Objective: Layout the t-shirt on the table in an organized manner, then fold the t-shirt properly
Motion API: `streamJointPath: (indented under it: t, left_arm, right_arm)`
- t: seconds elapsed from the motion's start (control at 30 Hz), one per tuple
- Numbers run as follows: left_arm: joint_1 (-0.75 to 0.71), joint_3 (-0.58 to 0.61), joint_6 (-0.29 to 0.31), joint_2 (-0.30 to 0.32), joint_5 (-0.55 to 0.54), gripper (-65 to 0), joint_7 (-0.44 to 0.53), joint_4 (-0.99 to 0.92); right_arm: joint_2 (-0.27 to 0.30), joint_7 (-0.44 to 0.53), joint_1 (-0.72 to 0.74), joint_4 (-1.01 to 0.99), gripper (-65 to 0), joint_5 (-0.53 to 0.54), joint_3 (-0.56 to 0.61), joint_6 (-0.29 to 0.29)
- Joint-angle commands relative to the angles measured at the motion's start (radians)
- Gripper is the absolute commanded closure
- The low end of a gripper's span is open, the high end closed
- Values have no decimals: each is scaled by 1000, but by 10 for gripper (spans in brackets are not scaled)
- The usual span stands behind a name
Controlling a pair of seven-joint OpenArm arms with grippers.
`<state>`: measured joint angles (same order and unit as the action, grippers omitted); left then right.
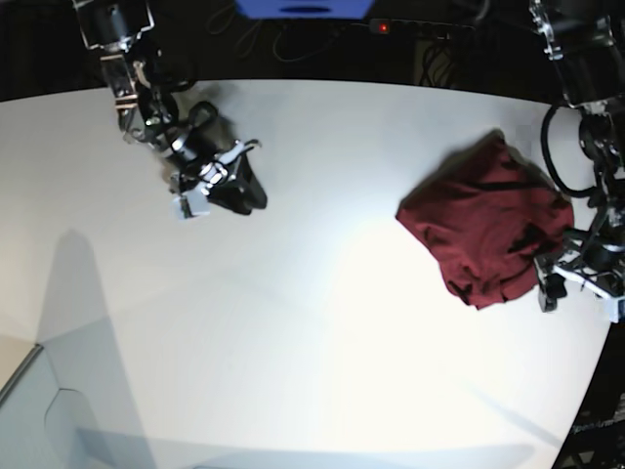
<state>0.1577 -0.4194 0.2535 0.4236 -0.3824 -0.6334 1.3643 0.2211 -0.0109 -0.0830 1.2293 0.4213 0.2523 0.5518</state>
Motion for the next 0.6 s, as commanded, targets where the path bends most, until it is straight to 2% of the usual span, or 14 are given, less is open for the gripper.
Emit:
streamJointPath:
  t: [0.0,0.13,0.33,0.4,0.57]
  left_arm:
    - [59,18,-6,21,7,-650,37,-12]
    - [174,119,-4,-1,72,-650,56,-213]
    - [237,284,-4,-19,125,-650,229,-434]
    - [265,331,-4,-19,132,-650,260,-483]
    - [267,382,-4,-6,128,-650,217,-537]
  right_arm:
    - [-24,13,1,45,-198,6,25,14]
    - [-64,13,-56,142,-198,6,88,12]
    - [-70,-53,-116,232,-198,4,158,12]
    - [-68,-64,-116,237,-197,4,163,12]
    - [-52,-62,-122,238,-197,4,158,12]
